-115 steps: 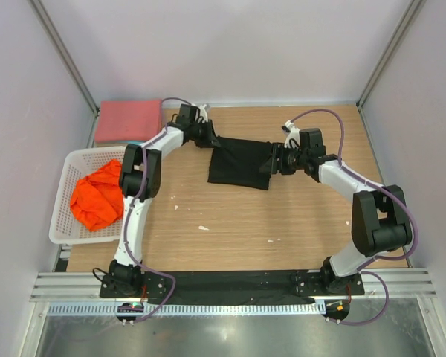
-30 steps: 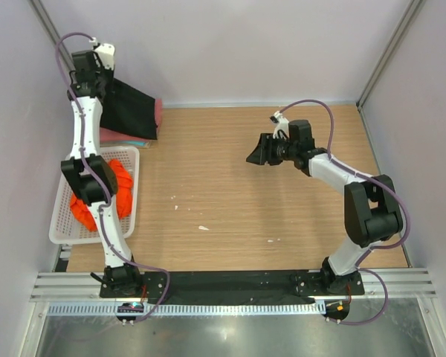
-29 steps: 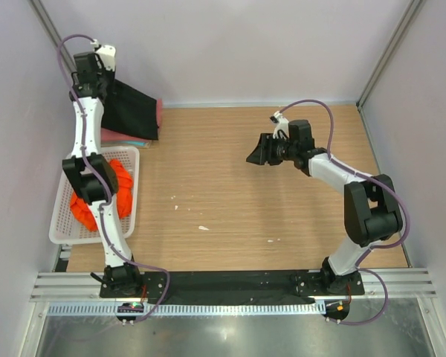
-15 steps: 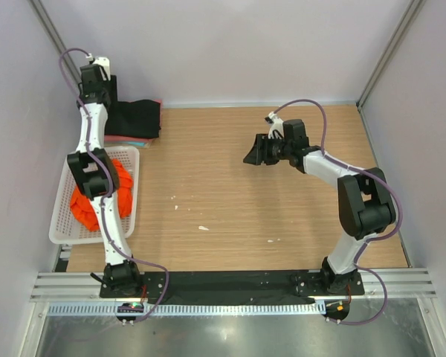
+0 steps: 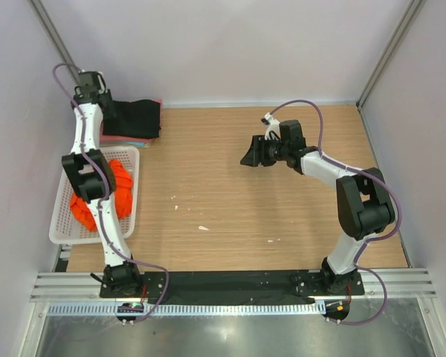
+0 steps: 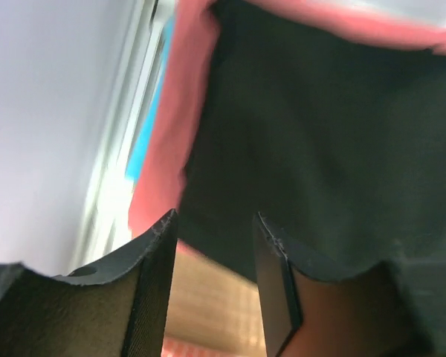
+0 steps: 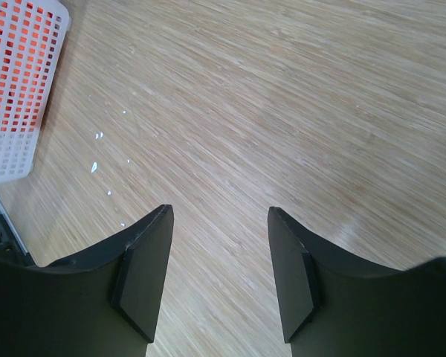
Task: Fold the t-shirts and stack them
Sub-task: Neatly place the folded tshirt to the corner, then reset both grippers
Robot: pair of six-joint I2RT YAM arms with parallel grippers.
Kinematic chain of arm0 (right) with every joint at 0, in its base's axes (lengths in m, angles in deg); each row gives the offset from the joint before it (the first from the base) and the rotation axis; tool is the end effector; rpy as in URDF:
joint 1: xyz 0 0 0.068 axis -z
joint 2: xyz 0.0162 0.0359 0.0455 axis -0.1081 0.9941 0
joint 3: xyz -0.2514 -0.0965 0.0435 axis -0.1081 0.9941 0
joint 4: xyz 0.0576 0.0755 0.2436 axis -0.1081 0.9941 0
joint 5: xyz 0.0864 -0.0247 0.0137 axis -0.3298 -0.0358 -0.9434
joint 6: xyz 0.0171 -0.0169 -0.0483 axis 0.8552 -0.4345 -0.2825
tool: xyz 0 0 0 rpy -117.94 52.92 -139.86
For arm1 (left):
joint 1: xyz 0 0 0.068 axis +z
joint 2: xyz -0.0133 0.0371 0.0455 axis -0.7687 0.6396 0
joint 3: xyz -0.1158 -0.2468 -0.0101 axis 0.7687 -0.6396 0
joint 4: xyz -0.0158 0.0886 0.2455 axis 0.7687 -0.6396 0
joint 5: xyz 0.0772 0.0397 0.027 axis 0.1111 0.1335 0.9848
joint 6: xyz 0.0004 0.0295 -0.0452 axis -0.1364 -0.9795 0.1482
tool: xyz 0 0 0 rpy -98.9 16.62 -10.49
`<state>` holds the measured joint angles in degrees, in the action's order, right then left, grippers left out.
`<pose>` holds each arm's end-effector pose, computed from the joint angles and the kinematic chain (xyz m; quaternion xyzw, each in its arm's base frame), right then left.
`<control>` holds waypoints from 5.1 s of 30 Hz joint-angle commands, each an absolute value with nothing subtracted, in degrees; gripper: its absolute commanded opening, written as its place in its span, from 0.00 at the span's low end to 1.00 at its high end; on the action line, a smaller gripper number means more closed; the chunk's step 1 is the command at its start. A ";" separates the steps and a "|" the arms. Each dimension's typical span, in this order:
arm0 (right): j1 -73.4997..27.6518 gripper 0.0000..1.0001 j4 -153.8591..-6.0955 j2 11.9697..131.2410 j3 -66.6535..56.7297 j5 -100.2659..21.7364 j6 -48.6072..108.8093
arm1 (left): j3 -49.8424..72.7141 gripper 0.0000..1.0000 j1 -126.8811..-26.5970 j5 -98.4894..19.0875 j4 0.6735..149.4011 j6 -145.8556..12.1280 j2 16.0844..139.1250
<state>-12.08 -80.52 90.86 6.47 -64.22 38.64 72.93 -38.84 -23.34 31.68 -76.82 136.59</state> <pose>0.3591 0.1390 0.2158 -0.1488 0.8523 0.3653 0.3434 0.5202 0.1099 0.2859 -0.1319 0.9021 0.0989 0.3989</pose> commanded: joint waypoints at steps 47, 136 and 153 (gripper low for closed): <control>-12.34 0.60 -81.28 87.64 5.90 -64.93 36.91 | 63.01 0.32 -27.83 -43.92 36.28 -52.52 136.58; -12.34 1.00 -48.15 44.49 16.44 -29.26 51.06 | -5.01 1.00 -71.16 -60.45 55.18 -52.69 61.97; -12.34 1.00 -48.14 40.01 16.53 -27.67 51.76 | -5.45 1.00 -71.16 -55.35 53.16 -54.71 57.92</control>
